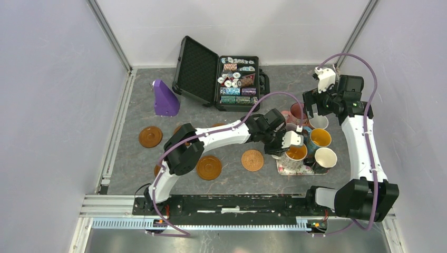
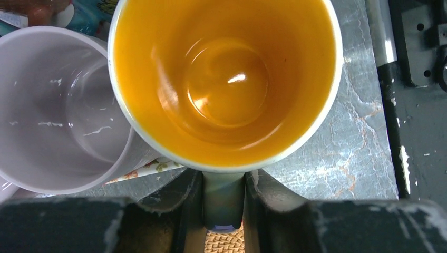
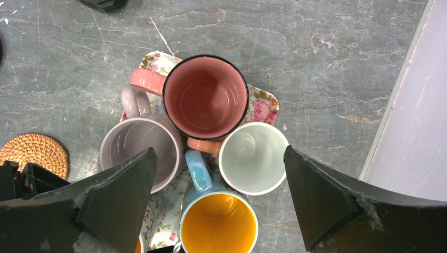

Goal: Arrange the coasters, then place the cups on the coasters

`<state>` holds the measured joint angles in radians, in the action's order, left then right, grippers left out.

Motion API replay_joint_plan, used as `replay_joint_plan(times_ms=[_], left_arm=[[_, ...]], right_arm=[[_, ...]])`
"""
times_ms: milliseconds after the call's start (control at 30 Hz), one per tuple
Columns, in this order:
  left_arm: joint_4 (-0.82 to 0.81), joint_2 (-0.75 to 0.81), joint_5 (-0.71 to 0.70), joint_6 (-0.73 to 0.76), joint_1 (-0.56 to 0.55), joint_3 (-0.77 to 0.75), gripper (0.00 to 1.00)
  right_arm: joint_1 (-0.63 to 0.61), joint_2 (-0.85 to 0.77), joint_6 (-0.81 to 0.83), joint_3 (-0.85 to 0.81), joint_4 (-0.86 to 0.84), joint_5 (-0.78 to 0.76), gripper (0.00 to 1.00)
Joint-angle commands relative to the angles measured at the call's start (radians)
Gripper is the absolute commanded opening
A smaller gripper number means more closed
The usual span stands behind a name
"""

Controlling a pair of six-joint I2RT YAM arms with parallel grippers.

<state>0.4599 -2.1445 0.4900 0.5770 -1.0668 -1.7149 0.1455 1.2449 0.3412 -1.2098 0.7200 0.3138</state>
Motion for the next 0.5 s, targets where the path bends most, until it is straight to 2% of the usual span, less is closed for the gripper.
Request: replay_joint_plan(times_ms=[0,200,467], left_arm=[[-0.078,0.057,-0.041,-0.11,-0.005,0.042,0.22],[-0.129,0.117,-0.045,-0.195,-0.003,0.067,0.03],[-0.146,0.24,-0.032,-0.293,0.036,0.086,0.02]], right_arm=[[0.008,0.0,0.005,-0.041,-0.022,0.013,0.98],[0.009,0.007,0.003,-0.042,-0.028,0.021,0.98],[0.011,0.019,0.006,-0.046,-0.036,0.043,0.98]])
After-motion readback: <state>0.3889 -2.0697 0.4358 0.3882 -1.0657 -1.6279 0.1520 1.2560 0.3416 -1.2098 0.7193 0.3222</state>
